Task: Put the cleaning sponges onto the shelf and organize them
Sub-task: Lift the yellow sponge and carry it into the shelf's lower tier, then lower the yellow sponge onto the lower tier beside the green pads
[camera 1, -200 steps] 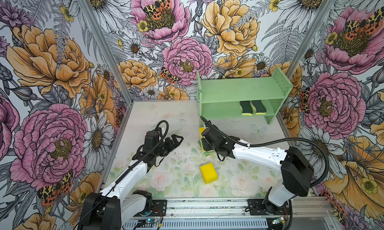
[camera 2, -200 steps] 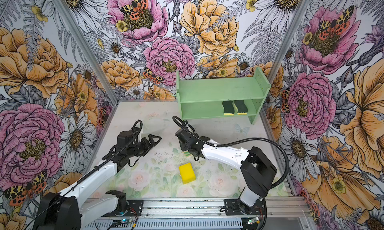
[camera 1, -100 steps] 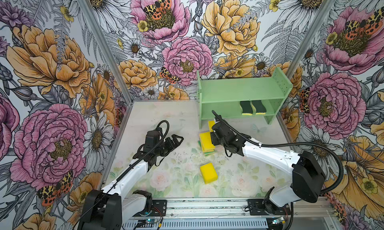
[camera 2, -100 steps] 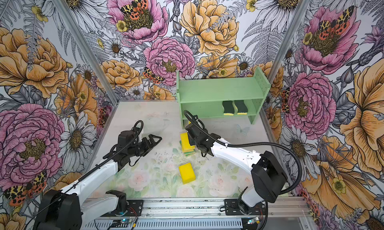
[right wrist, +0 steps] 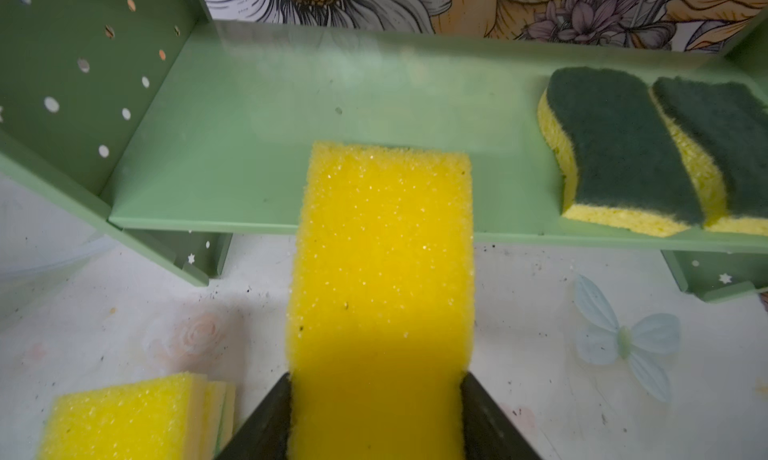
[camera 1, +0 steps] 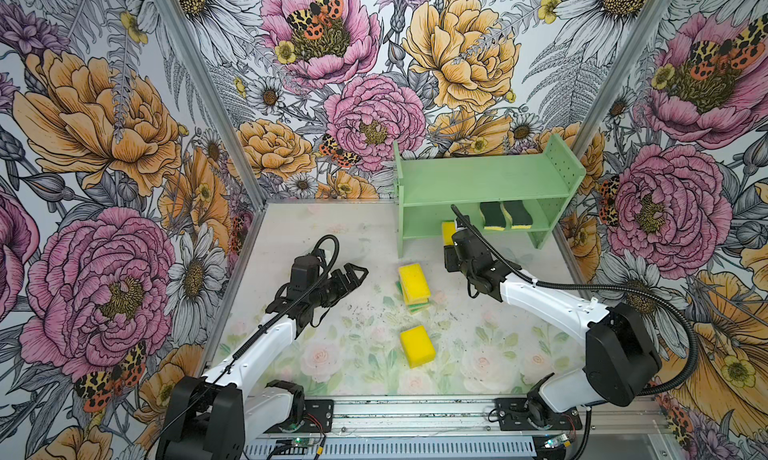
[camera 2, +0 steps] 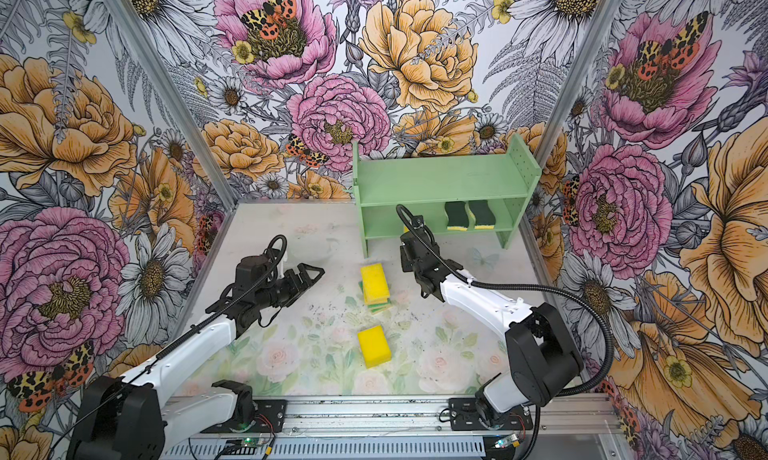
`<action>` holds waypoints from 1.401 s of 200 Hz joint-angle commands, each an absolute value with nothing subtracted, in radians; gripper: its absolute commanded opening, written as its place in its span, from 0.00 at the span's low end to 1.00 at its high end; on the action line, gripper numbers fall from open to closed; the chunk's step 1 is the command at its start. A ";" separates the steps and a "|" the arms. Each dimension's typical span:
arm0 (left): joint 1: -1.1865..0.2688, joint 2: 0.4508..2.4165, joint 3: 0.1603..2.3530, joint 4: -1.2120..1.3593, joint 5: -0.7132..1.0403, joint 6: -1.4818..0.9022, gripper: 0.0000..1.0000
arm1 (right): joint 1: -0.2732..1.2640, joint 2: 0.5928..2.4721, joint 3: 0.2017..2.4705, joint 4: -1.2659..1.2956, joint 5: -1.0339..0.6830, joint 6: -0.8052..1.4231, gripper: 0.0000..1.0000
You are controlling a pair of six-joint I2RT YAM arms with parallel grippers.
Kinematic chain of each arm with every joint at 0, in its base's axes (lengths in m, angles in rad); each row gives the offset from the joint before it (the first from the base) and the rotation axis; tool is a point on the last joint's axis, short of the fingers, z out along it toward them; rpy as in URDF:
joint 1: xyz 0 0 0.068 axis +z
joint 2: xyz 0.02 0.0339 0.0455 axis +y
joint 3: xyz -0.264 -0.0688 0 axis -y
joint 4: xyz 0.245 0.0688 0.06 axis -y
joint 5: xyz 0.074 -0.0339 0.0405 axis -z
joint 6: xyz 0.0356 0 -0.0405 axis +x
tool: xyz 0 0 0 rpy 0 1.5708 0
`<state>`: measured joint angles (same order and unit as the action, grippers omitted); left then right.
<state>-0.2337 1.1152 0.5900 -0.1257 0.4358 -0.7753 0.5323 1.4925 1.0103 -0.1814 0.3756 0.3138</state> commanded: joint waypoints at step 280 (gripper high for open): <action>-0.214 1.169 0.650 -0.132 0.469 -0.712 0.99 | 0.328 1.662 0.999 0.306 0.198 0.169 0.59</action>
<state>-0.2241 1.1683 0.6353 -0.1589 0.4404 -0.7364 0.3378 1.6367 0.9844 0.2531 0.2039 0.1810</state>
